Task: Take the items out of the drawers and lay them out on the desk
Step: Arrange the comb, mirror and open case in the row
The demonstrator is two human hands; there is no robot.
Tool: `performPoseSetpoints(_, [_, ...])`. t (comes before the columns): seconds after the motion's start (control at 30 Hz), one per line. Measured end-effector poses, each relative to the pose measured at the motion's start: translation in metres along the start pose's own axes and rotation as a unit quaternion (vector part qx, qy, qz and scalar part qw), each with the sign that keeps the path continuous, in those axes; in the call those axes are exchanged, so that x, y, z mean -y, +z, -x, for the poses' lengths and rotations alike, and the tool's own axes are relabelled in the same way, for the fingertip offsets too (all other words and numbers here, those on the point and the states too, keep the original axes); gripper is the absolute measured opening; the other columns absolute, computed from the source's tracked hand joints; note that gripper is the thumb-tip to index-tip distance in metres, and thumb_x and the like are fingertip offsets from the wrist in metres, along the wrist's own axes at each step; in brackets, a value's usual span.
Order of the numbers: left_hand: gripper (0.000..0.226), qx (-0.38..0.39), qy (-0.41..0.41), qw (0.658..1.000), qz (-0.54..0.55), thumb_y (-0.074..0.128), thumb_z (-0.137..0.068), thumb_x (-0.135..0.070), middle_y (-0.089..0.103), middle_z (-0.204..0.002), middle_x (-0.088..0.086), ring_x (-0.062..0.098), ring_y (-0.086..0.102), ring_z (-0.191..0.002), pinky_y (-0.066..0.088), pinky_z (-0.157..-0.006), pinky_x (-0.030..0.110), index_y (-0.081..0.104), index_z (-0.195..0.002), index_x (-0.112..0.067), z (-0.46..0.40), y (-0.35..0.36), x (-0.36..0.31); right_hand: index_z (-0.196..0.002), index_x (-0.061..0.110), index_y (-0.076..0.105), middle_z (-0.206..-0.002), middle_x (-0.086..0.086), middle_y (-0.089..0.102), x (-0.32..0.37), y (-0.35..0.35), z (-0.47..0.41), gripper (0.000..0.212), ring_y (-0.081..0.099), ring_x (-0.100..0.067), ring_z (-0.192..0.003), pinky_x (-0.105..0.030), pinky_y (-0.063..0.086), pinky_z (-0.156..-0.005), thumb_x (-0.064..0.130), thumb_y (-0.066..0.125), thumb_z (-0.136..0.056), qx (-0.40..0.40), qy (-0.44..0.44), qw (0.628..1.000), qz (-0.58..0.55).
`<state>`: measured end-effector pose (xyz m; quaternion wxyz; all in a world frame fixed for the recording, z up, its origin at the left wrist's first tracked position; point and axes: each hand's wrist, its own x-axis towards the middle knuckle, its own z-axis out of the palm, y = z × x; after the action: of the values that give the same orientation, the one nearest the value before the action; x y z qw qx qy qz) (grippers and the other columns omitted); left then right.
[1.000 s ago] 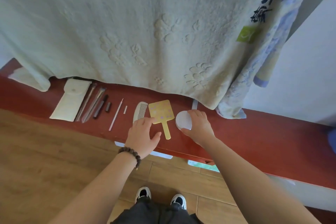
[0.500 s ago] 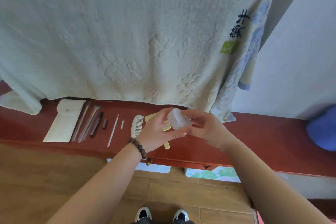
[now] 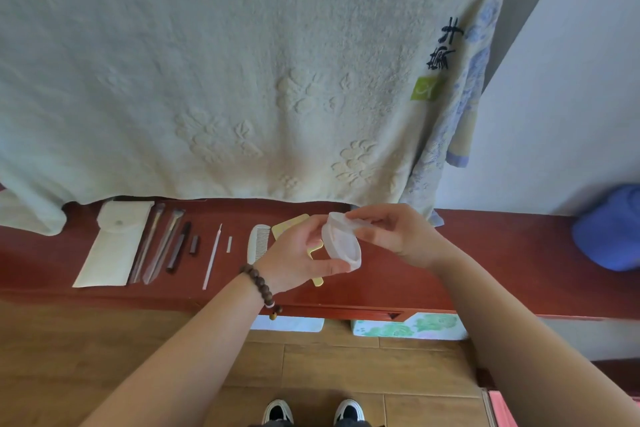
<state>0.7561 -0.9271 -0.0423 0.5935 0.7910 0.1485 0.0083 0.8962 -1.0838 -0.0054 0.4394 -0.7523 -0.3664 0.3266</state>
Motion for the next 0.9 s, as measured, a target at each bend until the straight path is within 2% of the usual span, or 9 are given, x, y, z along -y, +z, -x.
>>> performPoseSetpoints(0.07, [0.075,0.013,0.004,1.0,-0.009,0.085,-0.06,-0.045,0.064,-0.12,-0.006,0.012,0.059,-0.116,0.044,-0.105,0.044,0.055,-0.124,-0.021,0.0,0.0,0.002,-0.106,0.026,0.072,-0.102,0.006,0.072,0.008,-0.004,-0.003,0.022,0.065,-0.01,-0.1,-0.035,0.049,-0.097,0.032,0.068,-0.085,0.001,0.008,0.999,0.031])
performPoseSetpoints(0.17, [0.073,0.02,-0.003,1.0,-0.016,0.084,-0.059,-0.044,0.063,-0.119,-0.012,0.009,0.058,-0.116,0.045,-0.105,0.042,0.054,-0.123,-0.024,-0.002,-0.001,0.004,-0.1,0.022,0.073,-0.093,0.009,0.071,0.021,-0.011,-0.006,0.018,0.064,-0.003,-0.089,-0.022,0.048,-0.082,0.032,0.064,-0.087,0.002,0.023,0.997,0.08])
performPoseSetpoints(0.27, [0.069,0.029,-0.007,0.999,-0.034,0.085,-0.064,-0.034,0.061,-0.122,-0.015,0.002,0.055,-0.118,0.043,-0.107,0.039,0.054,-0.125,-0.026,-0.005,-0.002,0.009,-0.089,0.012,0.072,-0.08,-0.002,0.069,0.028,-0.015,-0.015,0.03,0.063,-0.015,-0.074,-0.034,0.048,-0.075,0.039,0.059,-0.087,0.021,0.06,0.989,0.136])
performPoseSetpoints(0.33, [0.064,0.035,-0.009,0.999,-0.041,0.084,-0.068,-0.026,0.06,-0.124,-0.018,-0.002,0.053,-0.119,0.04,-0.109,0.037,0.054,-0.125,-0.03,-0.007,-0.004,0.014,-0.088,0.007,0.069,-0.086,-0.011,0.069,0.027,-0.018,-0.021,0.041,0.067,-0.023,-0.074,-0.032,0.049,-0.074,0.046,0.058,-0.085,0.032,0.11,0.981,0.155])
performPoseSetpoints(0.43, [0.059,0.042,-0.018,0.997,-0.059,0.082,-0.072,-0.02,0.058,-0.124,-0.022,-0.006,0.05,-0.12,0.037,-0.111,0.033,0.054,-0.121,-0.036,-0.01,-0.004,0.019,-0.09,0.015,0.071,-0.093,-0.008,0.07,0.022,-0.02,-0.032,0.041,0.07,-0.025,-0.075,-0.031,0.051,-0.079,0.053,0.06,-0.081,0.037,0.166,0.974,0.147])
performPoseSetpoints(0.53, [0.065,0.029,-0.034,0.99,-0.132,0.079,-0.075,-0.035,0.053,-0.134,-0.018,0.0,0.045,-0.126,0.035,-0.112,0.033,0.049,-0.133,-0.031,-0.014,-0.004,0.027,-0.093,0.011,0.071,-0.091,-0.007,0.071,0.014,-0.017,-0.047,0.049,0.07,-0.025,-0.074,-0.03,0.051,-0.077,0.056,0.062,-0.078,0.039,0.198,0.966,0.164])
performPoseSetpoints(0.6, [0.076,0.019,-0.061,0.978,-0.2,0.074,-0.075,-0.049,0.045,-0.142,-0.015,0.005,0.041,-0.132,0.034,-0.111,0.031,0.04,-0.141,-0.029,-0.016,-0.003,0.036,-0.085,0.005,0.07,-0.073,-0.008,0.066,0.006,-0.01,-0.061,0.051,0.064,-0.024,-0.063,-0.028,0.048,-0.066,0.055,0.063,-0.074,0.037,0.223,0.954,0.196])
performPoseSetpoints(0.7, [0.077,0.002,-0.066,0.95,-0.305,0.065,-0.078,-0.057,0.041,-0.146,-0.009,0.011,0.039,-0.133,0.035,-0.11,0.034,0.036,-0.142,-0.026,-0.015,0.002,0.051,-0.062,0.004,0.062,-0.045,-0.006,0.043,-0.008,0.001,-0.078,0.044,0.045,-0.023,-0.048,-0.025,0.035,-0.05,0.046,0.061,-0.074,0.04,0.251,0.934,0.249])
performPoseSetpoints(0.9, [0.08,0.0,-0.083,0.894,-0.441,0.053,-0.085,-0.06,0.028,-0.153,0.001,0.021,0.014,-0.146,0.02,-0.117,0.045,0.024,-0.148,-0.02,-0.012,0.019,0.08,-0.064,0.013,0.057,-0.046,0.0,0.039,-0.034,0.017,-0.105,0.024,0.038,-0.018,-0.04,-0.02,0.032,-0.045,0.035,0.055,-0.074,0.073,0.274,0.897,0.339])
